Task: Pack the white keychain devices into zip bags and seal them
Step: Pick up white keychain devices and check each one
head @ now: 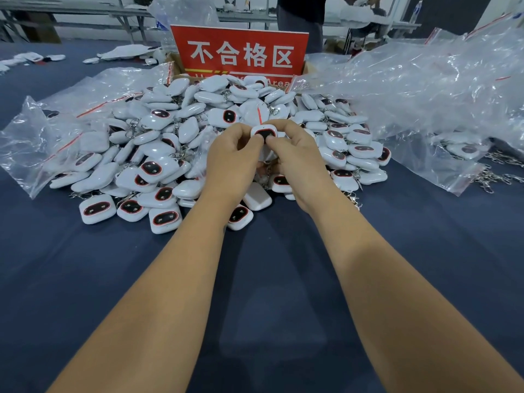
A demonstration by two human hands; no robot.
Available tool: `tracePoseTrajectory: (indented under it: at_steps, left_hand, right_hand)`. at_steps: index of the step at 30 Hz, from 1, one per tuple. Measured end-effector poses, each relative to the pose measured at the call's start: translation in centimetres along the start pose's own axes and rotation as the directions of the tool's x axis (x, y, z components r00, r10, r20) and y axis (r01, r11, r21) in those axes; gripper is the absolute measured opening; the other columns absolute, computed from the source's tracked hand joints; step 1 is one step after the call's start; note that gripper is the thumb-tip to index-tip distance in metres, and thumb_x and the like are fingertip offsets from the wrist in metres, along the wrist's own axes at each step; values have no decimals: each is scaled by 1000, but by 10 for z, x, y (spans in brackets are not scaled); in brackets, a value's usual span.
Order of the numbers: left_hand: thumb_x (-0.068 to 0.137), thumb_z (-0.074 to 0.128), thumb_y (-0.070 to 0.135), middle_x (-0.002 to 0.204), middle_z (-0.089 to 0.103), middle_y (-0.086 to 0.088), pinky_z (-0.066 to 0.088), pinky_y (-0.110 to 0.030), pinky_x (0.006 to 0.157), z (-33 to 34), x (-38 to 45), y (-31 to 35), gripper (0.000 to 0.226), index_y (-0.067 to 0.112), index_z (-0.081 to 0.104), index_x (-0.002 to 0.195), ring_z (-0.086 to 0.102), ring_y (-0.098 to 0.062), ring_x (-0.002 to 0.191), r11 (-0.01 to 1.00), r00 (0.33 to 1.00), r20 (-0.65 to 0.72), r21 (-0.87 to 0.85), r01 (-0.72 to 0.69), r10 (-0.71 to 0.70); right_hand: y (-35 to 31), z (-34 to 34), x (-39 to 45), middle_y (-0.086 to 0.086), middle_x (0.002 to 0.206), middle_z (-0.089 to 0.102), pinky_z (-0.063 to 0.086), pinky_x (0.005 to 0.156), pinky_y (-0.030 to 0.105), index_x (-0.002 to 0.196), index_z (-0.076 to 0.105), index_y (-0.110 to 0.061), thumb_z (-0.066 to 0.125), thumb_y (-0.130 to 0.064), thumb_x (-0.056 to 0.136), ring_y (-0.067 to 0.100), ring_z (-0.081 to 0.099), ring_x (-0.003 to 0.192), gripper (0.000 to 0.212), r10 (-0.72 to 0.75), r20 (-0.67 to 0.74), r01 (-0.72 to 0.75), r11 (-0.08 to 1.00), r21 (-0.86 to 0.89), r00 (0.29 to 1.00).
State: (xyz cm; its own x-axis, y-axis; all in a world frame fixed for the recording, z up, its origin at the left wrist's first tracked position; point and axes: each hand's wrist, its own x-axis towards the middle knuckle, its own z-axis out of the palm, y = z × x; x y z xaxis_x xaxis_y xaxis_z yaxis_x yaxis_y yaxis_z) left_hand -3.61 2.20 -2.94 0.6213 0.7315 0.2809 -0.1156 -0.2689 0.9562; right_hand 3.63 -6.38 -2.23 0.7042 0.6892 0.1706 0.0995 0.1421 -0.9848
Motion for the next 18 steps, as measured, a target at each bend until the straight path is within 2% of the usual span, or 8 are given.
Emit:
tracePoseTrajectory:
  at_steps: [2,4,7,10,11,13,15,18]
  left_hand:
    - [92,56,21,85,67,-22,56,-57,66,1,0,1,18,4,62,90,64,-43,72,1000,1000,-21,28,-7,7]
    - [93,56,21,84,70,-16,58,-51,68,2,0,2,16,8,64,90,67,-38,75,997,999,-36,74,-32,34]
    - [95,54,19,69,65,-5,57,-41,57,0,-1,2,17,9,66,88,60,-25,56,1000,1000,-11,0,-11,11]
    - [96,49,16,74,63,-5,57,-47,70,-1,0,2,22,10,68,86,60,-21,68,990,999,-41,-137,30,-36]
    - [97,47,14,77,64,-3,57,-43,73,-1,1,1,23,13,68,89,62,-17,71,993,998,-60,-121,16,-23]
    - [97,45,6,77,66,0,55,-31,67,0,2,0,23,18,64,97,63,-12,66,995,997,-70,-100,-29,22]
    - [91,50,2,80,69,-4,53,-24,62,0,1,-1,26,23,56,104,66,-14,65,996,995,-71,-44,-79,76]
    - [83,62,5,77,69,1,46,-11,59,0,0,-3,42,30,46,112,62,-3,66,982,979,-129,118,-144,159]
  right_hand:
    - [0,0,0,8,77,63,51,57,32,111,65,-12,51,-6,96,19,60,64,21,0,-3,0,1000,-4,1000]
    - [-1,0,0,6,75,63,49,57,31,112,64,-10,51,-4,95,19,60,62,22,-2,2,2,1000,-1,1000]
    - [-1,-1,-2,2,73,67,51,54,30,113,59,-12,51,-6,98,15,64,58,18,-31,11,31,999,-22,999]
    - [0,1,-3,2,86,71,60,74,41,106,51,-25,51,-16,101,18,71,78,10,-104,-51,97,987,-131,993]
    - [1,2,-3,3,87,71,59,80,45,103,48,-30,52,-18,101,21,71,82,12,-130,-88,116,981,-153,988]
    - [-1,1,-3,10,85,69,58,77,50,99,43,-35,52,-22,101,30,70,77,16,-162,-159,138,978,-153,974]
    - [-3,-1,-2,17,86,70,60,65,45,100,43,-35,53,-24,101,33,69,69,14,-157,-205,144,987,-77,966]
    - [-5,-4,0,2,79,70,54,59,24,105,49,-28,55,-27,101,11,68,66,7,-149,-237,154,988,5,960]
